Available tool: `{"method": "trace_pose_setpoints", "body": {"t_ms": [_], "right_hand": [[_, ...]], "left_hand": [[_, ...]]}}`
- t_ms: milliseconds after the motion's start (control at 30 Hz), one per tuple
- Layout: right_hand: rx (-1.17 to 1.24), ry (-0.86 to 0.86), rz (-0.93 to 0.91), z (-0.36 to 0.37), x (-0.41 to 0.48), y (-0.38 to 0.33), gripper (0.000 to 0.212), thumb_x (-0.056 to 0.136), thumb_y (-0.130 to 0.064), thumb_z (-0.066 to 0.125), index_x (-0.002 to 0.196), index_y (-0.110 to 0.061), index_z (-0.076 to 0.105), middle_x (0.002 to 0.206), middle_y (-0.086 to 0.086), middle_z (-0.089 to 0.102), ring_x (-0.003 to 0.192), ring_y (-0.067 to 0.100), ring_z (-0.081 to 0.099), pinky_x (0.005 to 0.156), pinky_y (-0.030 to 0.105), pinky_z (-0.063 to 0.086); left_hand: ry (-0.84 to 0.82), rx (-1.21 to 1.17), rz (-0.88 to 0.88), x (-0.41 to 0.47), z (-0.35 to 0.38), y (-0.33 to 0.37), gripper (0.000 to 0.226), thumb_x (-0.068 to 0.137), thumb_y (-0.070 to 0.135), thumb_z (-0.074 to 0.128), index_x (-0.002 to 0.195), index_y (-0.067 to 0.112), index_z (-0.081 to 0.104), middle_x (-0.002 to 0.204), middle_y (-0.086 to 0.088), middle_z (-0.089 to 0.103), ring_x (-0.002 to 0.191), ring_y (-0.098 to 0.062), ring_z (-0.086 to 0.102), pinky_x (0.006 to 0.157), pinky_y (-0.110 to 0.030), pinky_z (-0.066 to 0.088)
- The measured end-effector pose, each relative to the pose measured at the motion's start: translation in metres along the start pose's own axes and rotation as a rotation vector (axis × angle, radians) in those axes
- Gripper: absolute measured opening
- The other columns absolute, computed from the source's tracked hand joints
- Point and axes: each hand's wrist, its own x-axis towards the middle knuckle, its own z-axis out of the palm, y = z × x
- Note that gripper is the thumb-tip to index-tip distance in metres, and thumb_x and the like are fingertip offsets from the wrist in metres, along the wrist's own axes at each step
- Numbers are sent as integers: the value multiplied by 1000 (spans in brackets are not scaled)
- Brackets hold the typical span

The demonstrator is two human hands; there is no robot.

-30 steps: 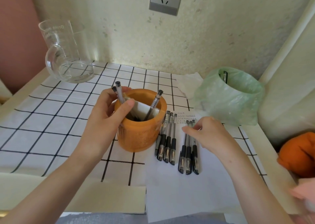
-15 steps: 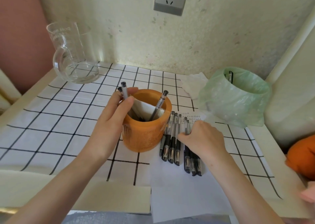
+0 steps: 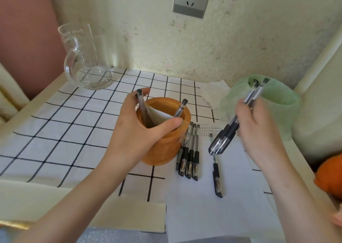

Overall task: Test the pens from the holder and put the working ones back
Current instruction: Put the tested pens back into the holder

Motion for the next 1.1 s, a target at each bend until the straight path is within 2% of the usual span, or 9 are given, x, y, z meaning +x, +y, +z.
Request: {"method": "trace_pose_setpoints", "body": {"t_ms": [167, 333, 467, 533, 667, 800, 933, 1033, 1100], "right_hand": [[474, 91, -193, 3, -11, -21, 22, 102, -13, 37, 84, -25, 42, 61, -17, 48, 50, 2, 40, 49, 14, 36], [550, 16, -437, 18, -17, -31, 15, 99, -14, 37, 91, -25, 44, 69, -15, 49, 52, 20, 46, 48, 21, 40], [461, -132, -418, 36, -22, -31, 6, 97, -22, 42, 98, -25, 47, 73, -12, 56, 56, 10, 53, 52, 19, 44], [287, -194, -392, 46, -24, -31, 12, 96, -30, 45, 100, -20, 51, 70, -5, 58, 56, 11, 56, 52, 27, 48], [-15, -205, -367, 59, -24, -32, 24, 93, -37, 53, 97, -15, 60, 69, -10, 51, 61, 4, 45, 57, 16, 38], [-256, -74, -420, 73, -30, -36, 50, 91, -51, 39, 118, -13, 56, 106, -1, 53, 99, 13, 38, 88, 25, 38], [-164, -57, -515, 76, -39, -43, 67, 97, -39, 39, 150, -18, 3, 156, 3, 19, 142, 14, 18, 110, 22, 14], [-197, -135, -659, 80, -39, -39, 53, 101, -27, 33, 150, -13, 17, 159, 4, 16, 148, 14, 5, 115, 30, 14], [-278, -191, -680, 84, -38, -33, 50, 102, -28, 28, 148, -9, 28, 157, 2, 25, 148, 14, 5, 116, 39, 17]], "left_hand": [[25, 26, 32, 1, 8, 3, 88, 50, 56, 75, 127, 40, 34, 121, 27, 48, 109, 5, 47, 82, -10, 36], [57, -17, 64, 3, 6, 1, 38, 87, 26, 59, 122, 36, 48, 106, 25, 62, 100, 10, 55, 84, -13, 40], [32, -90, 92, 3, 4, -3, 35, 94, 11, 44, 124, 27, 51, 109, 16, 66, 103, 1, 59, 95, -25, 42], [13, -109, 103, 3, 3, -3, 34, 94, 8, 43, 124, 22, 52, 106, 23, 65, 101, 6, 58, 92, -18, 41], [-8, -141, 111, 1, 2, 0, 30, 95, 8, 42, 120, 15, 56, 94, 39, 62, 96, 14, 56, 81, -3, 42], [9, -203, 73, -1, 2, 2, 28, 97, 19, 40, 118, 27, 57, 92, 21, 69, 89, 9, 61, 73, -5, 43], [34, -174, 82, 0, 2, 3, 36, 99, 37, 27, 117, 34, 58, 98, 17, 68, 94, 8, 60, 79, -7, 45], [45, -218, 85, -3, 4, 6, 47, 98, 44, 18, 99, 33, 63, 82, 20, 70, 81, 10, 62, 67, -2, 43], [19, -269, 72, -2, 4, 4, 50, 95, 51, 16, 103, 35, 63, 93, 19, 71, 92, 10, 62, 76, -3, 45]]}}
